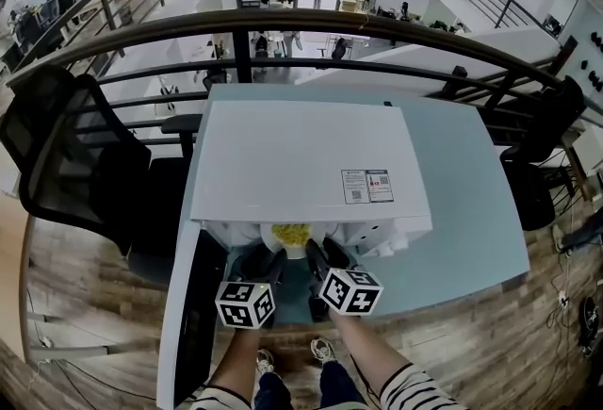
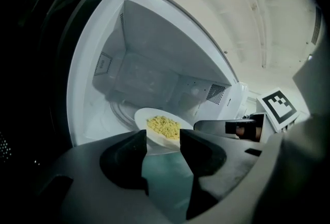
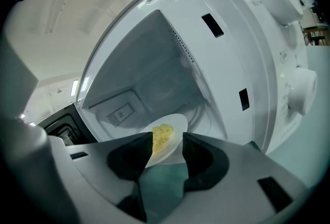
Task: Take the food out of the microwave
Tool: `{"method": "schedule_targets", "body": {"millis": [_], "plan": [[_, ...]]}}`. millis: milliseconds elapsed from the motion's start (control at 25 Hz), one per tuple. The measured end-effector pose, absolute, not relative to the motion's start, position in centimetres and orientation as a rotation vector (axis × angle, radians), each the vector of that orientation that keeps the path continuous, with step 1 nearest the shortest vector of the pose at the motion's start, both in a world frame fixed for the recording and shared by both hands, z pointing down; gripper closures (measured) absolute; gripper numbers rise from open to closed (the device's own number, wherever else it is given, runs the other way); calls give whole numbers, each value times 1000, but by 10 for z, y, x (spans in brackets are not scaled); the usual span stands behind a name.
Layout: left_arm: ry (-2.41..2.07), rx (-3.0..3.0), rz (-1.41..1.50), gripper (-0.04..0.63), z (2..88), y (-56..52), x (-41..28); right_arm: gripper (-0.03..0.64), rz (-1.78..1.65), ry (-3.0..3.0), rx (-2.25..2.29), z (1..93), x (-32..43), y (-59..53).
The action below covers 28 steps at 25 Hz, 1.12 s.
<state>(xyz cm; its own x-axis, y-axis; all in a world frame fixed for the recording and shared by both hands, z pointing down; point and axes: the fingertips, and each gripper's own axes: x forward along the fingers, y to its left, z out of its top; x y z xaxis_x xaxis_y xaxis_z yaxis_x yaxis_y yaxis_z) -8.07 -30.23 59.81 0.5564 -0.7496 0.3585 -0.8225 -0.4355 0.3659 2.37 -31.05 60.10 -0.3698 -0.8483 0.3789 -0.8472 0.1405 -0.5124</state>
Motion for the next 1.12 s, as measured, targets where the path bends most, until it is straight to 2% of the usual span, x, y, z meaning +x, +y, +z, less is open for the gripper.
{"method": "schedule_targets", "body": {"millis": [640, 720, 1120], "plan": [[-1222, 2084, 37, 408, 614, -320, -86, 436, -1187, 2273, -1712, 619, 20, -313], [-1208, 2076, 32, 426, 615, -319, -84, 476, -1200, 2258, -1693, 619, 18, -313], [-1192, 2074, 14, 461, 603, -307, -89, 497, -1218, 2212, -1695, 611, 14, -300]]}}
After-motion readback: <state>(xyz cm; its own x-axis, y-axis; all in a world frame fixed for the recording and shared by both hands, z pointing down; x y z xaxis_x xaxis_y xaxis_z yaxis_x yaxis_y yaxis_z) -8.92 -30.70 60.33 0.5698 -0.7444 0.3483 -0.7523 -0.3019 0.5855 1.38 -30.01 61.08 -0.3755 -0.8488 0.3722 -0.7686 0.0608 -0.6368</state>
